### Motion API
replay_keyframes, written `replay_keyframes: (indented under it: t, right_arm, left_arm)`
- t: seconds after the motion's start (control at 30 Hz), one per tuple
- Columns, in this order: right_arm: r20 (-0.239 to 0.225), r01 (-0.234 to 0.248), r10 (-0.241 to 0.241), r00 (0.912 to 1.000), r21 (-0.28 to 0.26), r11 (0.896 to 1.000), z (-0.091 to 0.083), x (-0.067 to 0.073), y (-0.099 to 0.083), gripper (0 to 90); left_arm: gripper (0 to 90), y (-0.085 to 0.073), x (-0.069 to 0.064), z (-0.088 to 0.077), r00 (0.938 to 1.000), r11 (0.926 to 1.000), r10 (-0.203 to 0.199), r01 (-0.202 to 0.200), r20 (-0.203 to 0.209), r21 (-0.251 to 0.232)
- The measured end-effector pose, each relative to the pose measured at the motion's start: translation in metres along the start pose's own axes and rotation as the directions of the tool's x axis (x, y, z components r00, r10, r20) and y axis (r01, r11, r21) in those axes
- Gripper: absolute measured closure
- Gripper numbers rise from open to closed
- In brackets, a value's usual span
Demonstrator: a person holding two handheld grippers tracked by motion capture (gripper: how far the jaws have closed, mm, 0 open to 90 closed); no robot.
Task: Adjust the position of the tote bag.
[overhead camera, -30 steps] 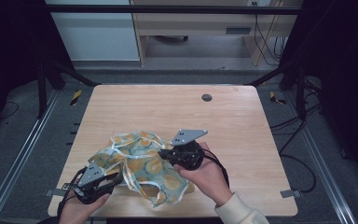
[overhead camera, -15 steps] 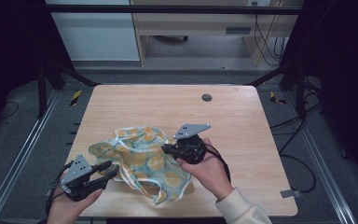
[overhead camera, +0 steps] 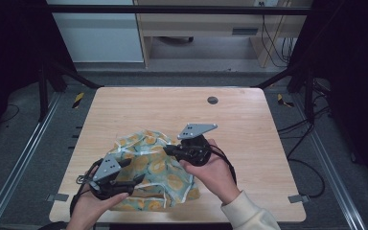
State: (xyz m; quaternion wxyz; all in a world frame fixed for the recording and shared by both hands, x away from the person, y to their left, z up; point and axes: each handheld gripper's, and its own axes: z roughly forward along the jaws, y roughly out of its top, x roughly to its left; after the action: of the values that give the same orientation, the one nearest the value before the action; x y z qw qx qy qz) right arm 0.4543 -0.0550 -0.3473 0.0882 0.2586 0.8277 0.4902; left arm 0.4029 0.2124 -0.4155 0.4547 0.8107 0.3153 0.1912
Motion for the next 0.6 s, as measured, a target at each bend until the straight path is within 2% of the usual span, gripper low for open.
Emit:
replay_keyframes:
  t: [0.07, 0.17, 0.3, 0.5, 0.57, 0.6]
  right_arm:
    - [-0.003, -0.002, 0.002, 1.0000, -0.002, 1.000, 0.000, 0.000, 0.000, 88.4]
    - [-0.004, -0.010, 0.010, 0.9999, -0.001, 1.000, 0.001, -0.001, 0.000, 88.4]
    - [-0.001, -0.022, 0.022, 0.9997, -0.002, 1.000, 0.002, -0.006, 0.001, 88.4]
    - [0.007, -0.027, 0.027, 0.9996, 0.004, 1.000, 0.000, -0.009, -0.001, 88.3]
    - [0.008, -0.028, 0.028, 0.9996, 0.003, 1.000, 0.000, -0.009, -0.001, 88.3]
    - [0.007, -0.027, 0.027, 0.9996, 0.003, 1.000, 0.000, -0.009, -0.002, 88.3]
  left_arm:
    - [23.0, 0.000, -0.002, 0.007, 1.0000, 1.0000, 0.001, -0.001, 0.000, 0.000]
    - [18.6, -0.002, -0.003, 0.018, 0.9999, 0.9995, -0.010, 0.010, 0.002, 0.029]
    - [17.4, -0.006, -0.003, 0.022, 0.9997, 0.9992, -0.017, 0.018, -0.015, 0.037]
    - [23.7, -0.016, -0.002, 0.019, 0.9991, 0.9979, -0.039, 0.040, -0.016, 0.051]
    - [28.0, -0.021, -0.003, 0.015, 0.9992, 0.9980, -0.036, 0.037, -0.018, 0.052]
    - [30.5, -0.026, -0.002, 0.012, 0.9986, 0.9977, -0.046, 0.047, -0.027, 0.048]
